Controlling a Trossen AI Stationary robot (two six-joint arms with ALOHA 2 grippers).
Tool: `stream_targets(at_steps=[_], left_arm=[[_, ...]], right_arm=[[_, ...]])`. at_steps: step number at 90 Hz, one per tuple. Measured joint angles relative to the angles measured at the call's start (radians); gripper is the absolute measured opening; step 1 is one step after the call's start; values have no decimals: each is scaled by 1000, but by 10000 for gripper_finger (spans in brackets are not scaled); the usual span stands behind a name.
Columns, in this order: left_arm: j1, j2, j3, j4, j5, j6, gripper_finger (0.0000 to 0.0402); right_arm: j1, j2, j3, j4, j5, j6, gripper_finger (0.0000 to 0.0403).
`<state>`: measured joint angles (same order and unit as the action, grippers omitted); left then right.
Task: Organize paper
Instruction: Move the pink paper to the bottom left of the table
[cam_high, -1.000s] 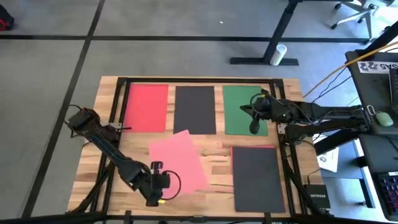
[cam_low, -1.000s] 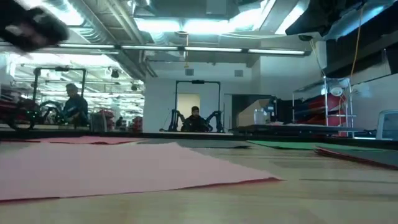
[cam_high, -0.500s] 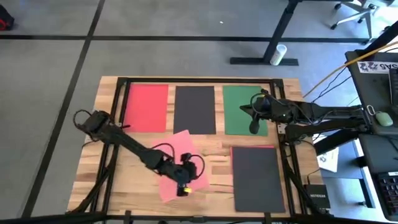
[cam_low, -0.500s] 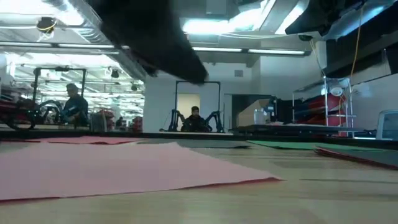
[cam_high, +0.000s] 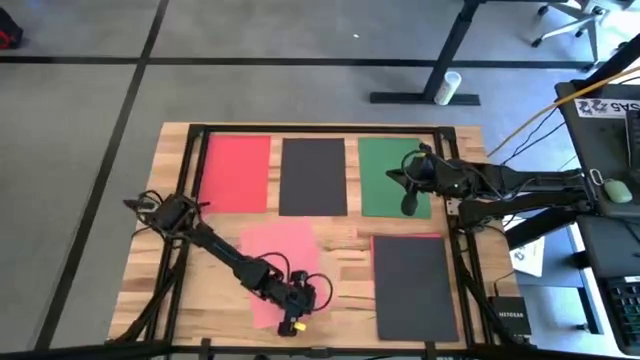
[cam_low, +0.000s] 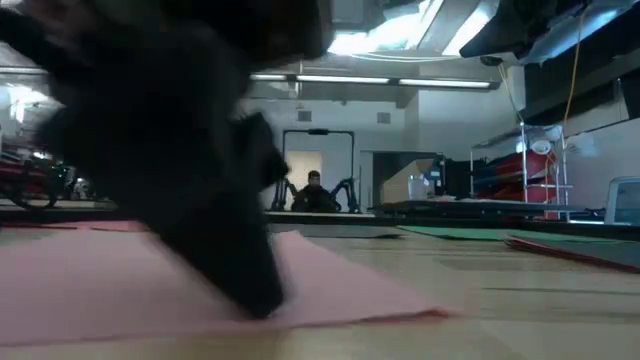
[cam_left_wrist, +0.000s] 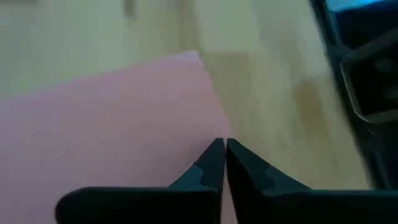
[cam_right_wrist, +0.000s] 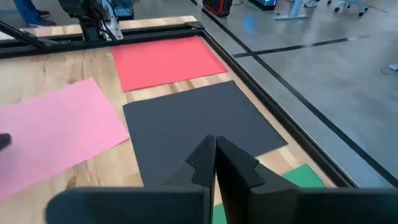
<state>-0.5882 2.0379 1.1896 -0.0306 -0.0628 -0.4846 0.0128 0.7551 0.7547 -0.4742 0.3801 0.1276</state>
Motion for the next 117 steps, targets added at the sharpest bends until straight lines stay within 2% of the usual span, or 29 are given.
stream_targets(at_steps=[29,56,70,95,117], left_arm=[[-116,-92,-3,-255,6,-146,0],[-186,-207,-3,-397,5,-286,0],[-226,-212,-4,-559,72,-382,0],[-282,-212,-5,-794,82,-499,0],[-291,-201,-7,-913,121,-463,0]], right_arm=[[0,0,0,-2,0,1,0],[0,0,0,-2,0,2,0],[0,0,0,-2,0,2,0],[0,0,0,-2,-1,2,0],[0,0,0,-2,-1,2,0]])
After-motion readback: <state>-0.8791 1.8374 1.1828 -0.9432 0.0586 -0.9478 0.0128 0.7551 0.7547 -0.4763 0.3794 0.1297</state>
